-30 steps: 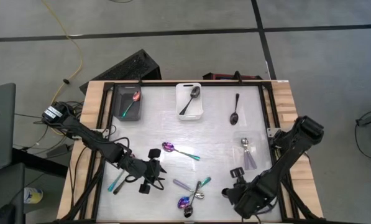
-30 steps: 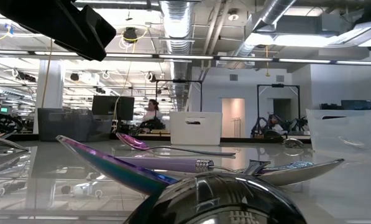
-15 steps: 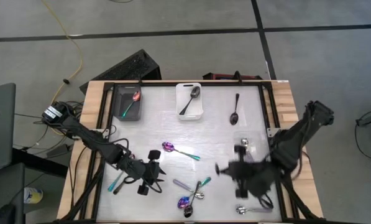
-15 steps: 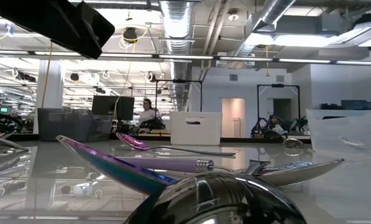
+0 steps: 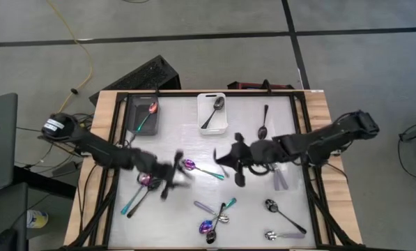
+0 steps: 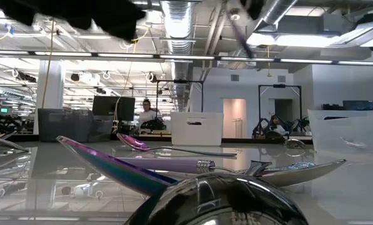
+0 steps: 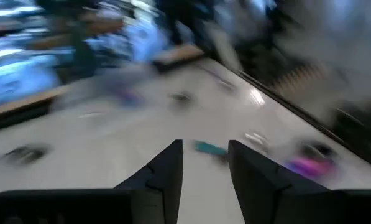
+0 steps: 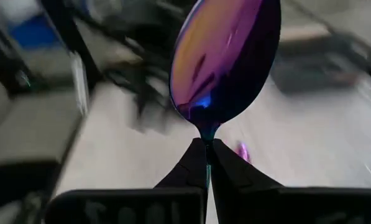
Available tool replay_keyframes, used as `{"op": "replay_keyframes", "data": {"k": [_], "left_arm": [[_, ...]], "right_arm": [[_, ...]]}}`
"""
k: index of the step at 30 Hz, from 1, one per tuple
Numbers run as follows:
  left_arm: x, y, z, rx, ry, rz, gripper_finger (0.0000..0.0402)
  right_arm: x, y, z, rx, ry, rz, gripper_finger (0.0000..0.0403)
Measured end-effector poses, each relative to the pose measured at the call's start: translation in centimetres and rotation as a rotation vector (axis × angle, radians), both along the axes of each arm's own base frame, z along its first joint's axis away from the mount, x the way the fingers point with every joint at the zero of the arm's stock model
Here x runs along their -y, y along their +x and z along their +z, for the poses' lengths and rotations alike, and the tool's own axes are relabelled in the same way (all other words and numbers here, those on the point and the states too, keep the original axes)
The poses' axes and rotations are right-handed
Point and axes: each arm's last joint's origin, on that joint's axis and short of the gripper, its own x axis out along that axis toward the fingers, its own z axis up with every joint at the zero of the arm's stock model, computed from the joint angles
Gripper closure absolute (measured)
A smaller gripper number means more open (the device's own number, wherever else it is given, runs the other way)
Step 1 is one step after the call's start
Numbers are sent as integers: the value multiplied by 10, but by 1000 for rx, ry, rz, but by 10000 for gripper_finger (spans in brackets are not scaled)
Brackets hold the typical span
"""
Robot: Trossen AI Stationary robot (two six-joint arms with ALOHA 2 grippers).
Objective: Sort silverware by color (type)
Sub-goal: Put the blue spoon into the black bin
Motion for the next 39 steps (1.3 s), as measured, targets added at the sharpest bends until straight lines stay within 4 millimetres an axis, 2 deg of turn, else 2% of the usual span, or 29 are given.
{"op": "replay_keyframes", "data": {"k": [2, 5, 8, 11, 21, 31, 39], "left_arm": [[-25, -8, -7, 100, -152, 96, 287], [-46, -15, -14, 188, -301, 160, 287], [-49, -13, -16, 185, -323, 140, 287], [-49, -10, -12, 196, -310, 145, 287], [-68, -7, -8, 224, -284, 227, 287], [-85, -7, -12, 191, -291, 284, 287], [-94, -7, -11, 201, -282, 318, 287]], "right_arm": [[13, 7, -10, 96, 16, -11, 378], [30, 17, -21, 251, 15, -63, 378], [41, 31, -27, 367, 15, -62, 378], [43, 43, -38, 416, 14, -24, 378], [53, 66, -60, 396, -21, -41, 378], [68, 68, -57, 404, -54, -78, 377], [71, 69, -58, 395, -56, -83, 377]]}}
